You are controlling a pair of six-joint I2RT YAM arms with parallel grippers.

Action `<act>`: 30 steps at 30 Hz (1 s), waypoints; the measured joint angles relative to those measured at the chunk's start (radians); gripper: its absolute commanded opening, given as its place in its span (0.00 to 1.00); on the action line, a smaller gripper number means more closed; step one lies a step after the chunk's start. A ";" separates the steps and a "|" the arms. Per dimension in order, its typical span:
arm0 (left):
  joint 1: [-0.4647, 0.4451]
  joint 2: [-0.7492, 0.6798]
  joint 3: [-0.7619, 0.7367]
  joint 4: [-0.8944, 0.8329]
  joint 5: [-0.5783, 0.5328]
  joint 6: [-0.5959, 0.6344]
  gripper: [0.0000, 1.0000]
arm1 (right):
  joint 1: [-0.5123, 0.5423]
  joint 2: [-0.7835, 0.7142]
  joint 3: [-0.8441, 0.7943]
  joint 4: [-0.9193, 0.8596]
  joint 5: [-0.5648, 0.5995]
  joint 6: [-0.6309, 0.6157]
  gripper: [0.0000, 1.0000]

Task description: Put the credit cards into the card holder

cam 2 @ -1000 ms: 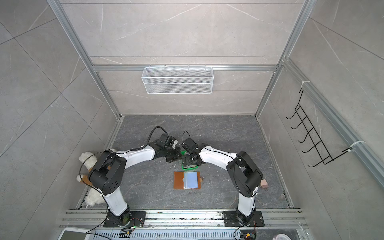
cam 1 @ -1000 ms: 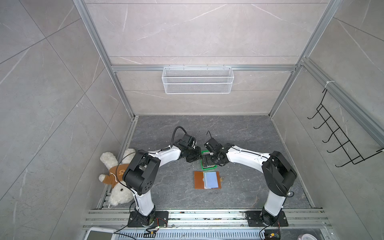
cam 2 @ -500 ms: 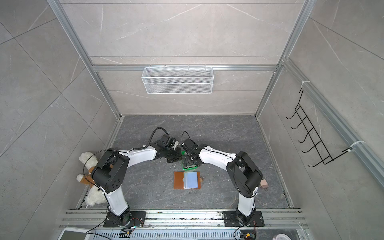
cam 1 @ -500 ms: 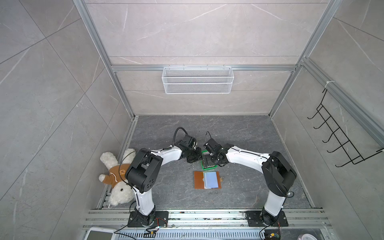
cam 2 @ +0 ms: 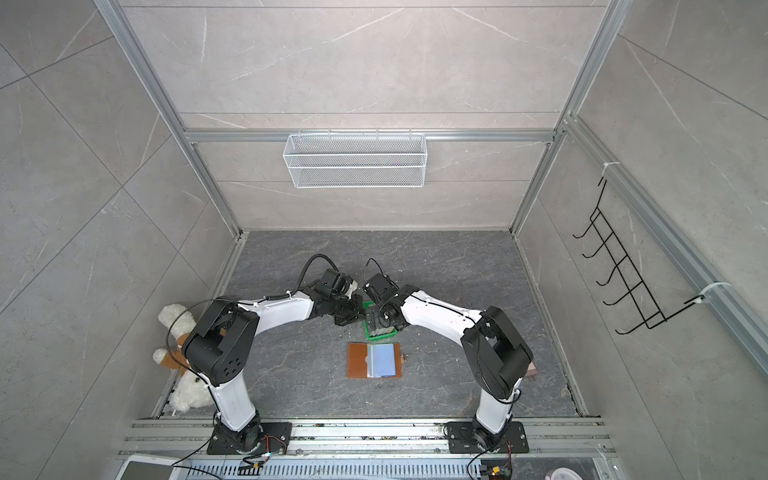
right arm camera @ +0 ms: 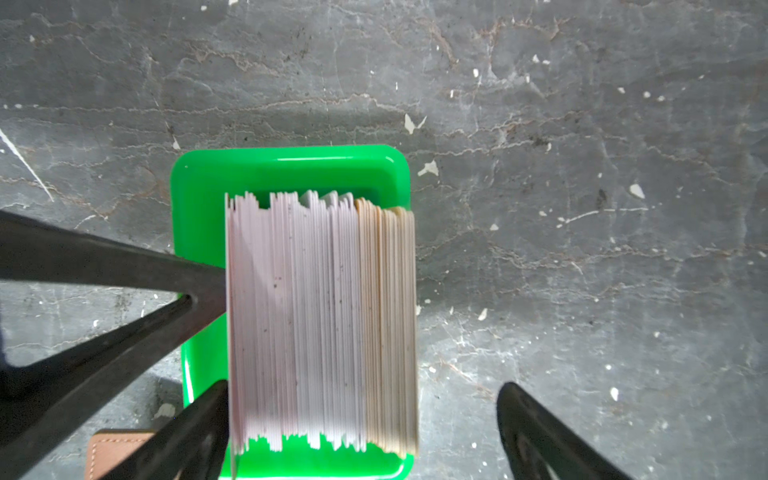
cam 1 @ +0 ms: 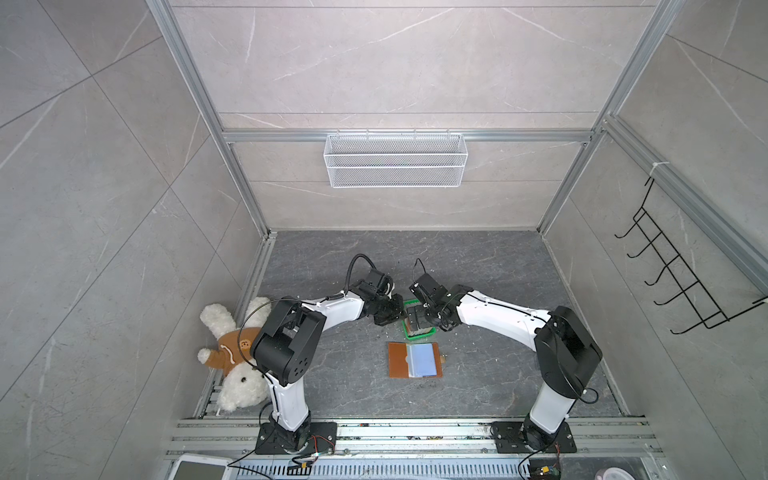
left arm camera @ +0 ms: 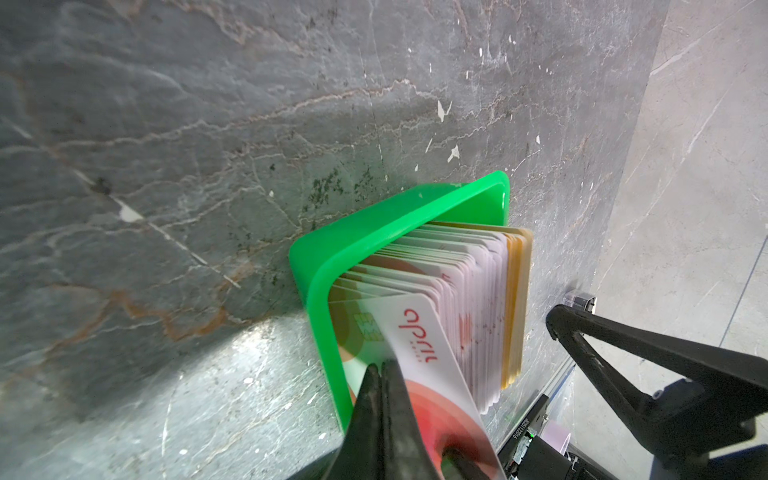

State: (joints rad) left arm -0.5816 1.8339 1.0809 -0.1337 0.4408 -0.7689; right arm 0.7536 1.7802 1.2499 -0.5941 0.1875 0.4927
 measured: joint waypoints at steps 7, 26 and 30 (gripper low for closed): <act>0.002 0.005 0.000 0.008 0.015 -0.001 0.00 | 0.000 -0.023 0.004 -0.008 -0.030 0.000 0.98; 0.002 0.011 -0.005 0.034 0.019 -0.005 0.00 | 0.000 -0.053 0.000 0.088 -0.218 0.072 0.31; 0.003 0.011 -0.006 0.035 0.025 -0.005 0.00 | -0.001 -0.008 0.000 0.090 -0.222 0.068 0.29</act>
State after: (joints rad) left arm -0.5789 1.8450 1.0752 -0.0986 0.4660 -0.7738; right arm 0.7525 1.7725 1.2503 -0.5045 -0.0345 0.5610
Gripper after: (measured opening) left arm 0.044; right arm 0.300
